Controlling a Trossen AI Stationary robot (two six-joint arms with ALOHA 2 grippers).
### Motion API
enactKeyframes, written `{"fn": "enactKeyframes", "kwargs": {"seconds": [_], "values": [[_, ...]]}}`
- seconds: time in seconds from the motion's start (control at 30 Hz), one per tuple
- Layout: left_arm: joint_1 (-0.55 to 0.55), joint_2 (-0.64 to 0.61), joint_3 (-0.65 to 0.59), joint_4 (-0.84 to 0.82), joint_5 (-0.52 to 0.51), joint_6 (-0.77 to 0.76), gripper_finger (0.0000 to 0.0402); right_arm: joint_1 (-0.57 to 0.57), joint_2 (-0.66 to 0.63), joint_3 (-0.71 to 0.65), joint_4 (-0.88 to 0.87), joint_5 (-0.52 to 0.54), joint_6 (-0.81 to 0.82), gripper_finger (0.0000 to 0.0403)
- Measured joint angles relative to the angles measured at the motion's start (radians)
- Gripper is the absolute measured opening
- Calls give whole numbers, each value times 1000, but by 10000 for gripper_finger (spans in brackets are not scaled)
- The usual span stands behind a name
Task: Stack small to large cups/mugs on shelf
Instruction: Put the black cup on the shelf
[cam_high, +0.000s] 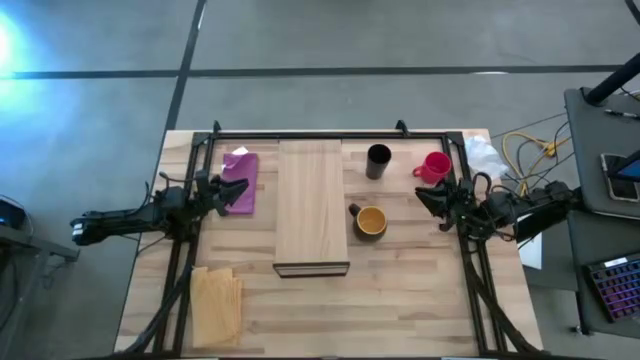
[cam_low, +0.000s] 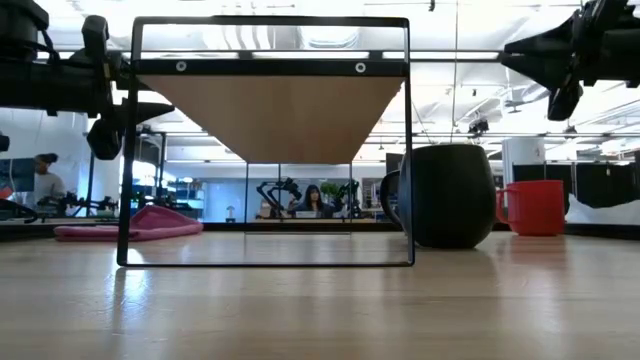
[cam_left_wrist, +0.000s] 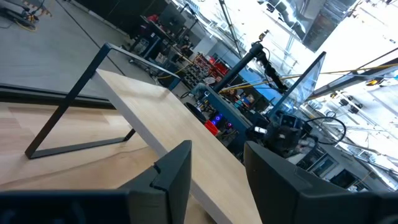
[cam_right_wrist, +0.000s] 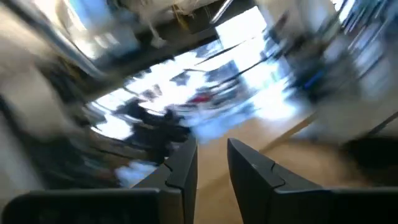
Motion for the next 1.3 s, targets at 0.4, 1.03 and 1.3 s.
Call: {"fn": "enactKeyframes", "kwargs": {"seconds": [0.4, 1.03, 1.3], "values": [[0, 3, 0, 0, 0, 15, 133, -7, 110, -2, 73, -73, 697, 82], [0, -8, 0, 358, -37, -46, 133, -55, 790, 732, 339, 581, -323, 82], [1, -6, 3, 482, -102, -53, 133, -261, 876, 1160, -787, 431, 329, 82]]}}
